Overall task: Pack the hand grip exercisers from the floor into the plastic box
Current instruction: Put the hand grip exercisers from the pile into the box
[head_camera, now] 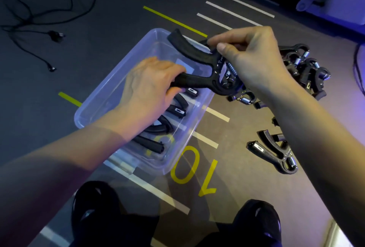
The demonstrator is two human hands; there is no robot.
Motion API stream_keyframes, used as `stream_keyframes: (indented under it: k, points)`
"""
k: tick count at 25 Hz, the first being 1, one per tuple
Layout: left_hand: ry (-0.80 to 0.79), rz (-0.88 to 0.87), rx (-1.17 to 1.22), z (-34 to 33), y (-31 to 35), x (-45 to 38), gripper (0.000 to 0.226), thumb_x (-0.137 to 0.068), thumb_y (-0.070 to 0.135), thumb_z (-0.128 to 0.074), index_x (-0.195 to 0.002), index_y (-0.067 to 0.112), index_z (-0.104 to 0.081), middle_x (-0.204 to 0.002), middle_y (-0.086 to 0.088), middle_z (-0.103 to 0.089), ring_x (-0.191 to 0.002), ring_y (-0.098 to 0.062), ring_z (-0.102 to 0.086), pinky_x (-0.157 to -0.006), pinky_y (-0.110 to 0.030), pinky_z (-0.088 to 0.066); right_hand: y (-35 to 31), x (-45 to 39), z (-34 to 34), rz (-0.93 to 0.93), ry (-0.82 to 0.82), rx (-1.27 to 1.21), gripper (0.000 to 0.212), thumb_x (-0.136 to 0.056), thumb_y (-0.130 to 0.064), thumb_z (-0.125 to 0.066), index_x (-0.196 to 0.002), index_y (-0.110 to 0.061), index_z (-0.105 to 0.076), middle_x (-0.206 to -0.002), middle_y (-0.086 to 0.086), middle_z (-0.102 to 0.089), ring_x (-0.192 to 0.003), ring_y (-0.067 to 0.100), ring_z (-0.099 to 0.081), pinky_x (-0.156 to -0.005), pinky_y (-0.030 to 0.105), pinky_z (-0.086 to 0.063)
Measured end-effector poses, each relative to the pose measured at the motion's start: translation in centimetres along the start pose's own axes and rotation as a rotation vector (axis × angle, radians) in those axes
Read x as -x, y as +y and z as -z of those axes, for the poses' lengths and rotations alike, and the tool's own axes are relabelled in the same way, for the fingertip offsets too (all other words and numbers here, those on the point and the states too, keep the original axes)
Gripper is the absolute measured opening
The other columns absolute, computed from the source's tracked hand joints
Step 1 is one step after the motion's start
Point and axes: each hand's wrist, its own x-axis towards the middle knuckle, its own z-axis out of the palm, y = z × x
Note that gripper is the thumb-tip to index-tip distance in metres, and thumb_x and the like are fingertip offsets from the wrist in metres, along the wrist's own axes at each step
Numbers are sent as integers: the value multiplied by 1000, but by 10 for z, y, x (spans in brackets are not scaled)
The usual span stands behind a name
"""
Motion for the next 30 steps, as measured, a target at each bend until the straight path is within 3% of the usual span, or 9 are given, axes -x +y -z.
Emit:
stream_keyframes:
  k: [3,5,7,10,15,18,21,24,30]
  points:
    - [-15,331,41,6,1,5,28,-79,41,-69,-102,25,-64,-88,-6,-69,-87,-35,-61,-65,-36,-43,-4,-1,-13,17,68,-214,29,-92,-23,-54,-120,-17,-60,-124,1,-60,-111,6,-58,-96,23,-47]
    - [-21,532,53,9,-4,4,31,-78,46,-68,-101,25,-66,-87,-7,-68,-88,-36,-60,-68,-37,-45,-7,10,-30,21,117,-221,21,-93,-25,-51,-113,-18,-53,-118,1,-57,-99,-4,-55,-85,16,-46]
    - [-31,658,78,12,-9,5,30,-77,47,-68,-96,23,-68,-83,-5,-66,-86,-34,-60,-66,-35,-44,-9,27,-53,5,-36,-177,12,-95,-26,-48,-106,-21,-51,-103,1,-59,-88,5,-55,-82,27,-47]
    - [-76,642,49,7,-5,14,23,-78,38,-64,-92,20,-67,-84,-11,-66,-85,-39,-59,-61,-33,-39,-10,34,-87,-67,-397,-91,27,-97,-36,-42,-117,-24,-57,-102,-3,-61,-96,14,-57,-93,33,-45]
    - [-270,572,104,-2,0,24,35,-79,56,-57,-92,23,-61,-86,-4,-68,-87,-33,-60,-57,-33,-37,-6,9,-101,-156,-406,-75,28,-98,-31,-45,-84,-16,-64,-72,-2,-63,-68,11,-56,-73,29,-44]
    - [-246,504,95,0,-9,30,39,-83,59,-50,-101,27,-64,-100,3,-69,-99,-26,-60,-73,-35,-47,8,-19,-94,-134,-473,158,36,-99,-30,-43,-94,-9,-72,-82,15,-71,-68,18,-61,-73,28,-49]
    - [-270,400,-173,-1,-30,41,53,-86,48,-52,-129,16,-48,-149,-17,-28,-135,-36,-27,-108,-47,-25,14,-44,-94,-147,-647,379,40,-101,-32,-39,-101,-10,-72,-51,-16,-61,-51,-1,-53,-53,8,-37]
    - [-510,432,-378,-4,-43,48,85,-87,58,-40,-148,18,5,-149,-16,31,-140,-41,16,-110,-61,-7,25,-61,-111,-143,-780,541,44,-101,-34,-35,-107,-10,-71,-92,-2,-67,-92,20,-58,-79,22,-36]
    - [-601,477,-359,-6,-60,50,94,-86,66,-30,-143,15,24,-150,-10,32,-140,-36,19,-109,-64,-8,54,-86,-131,-107,-886,765,38,-100,-33,-37,-102,-12,-68,-109,12,-54,-103,26,-50,-89,28,-36]
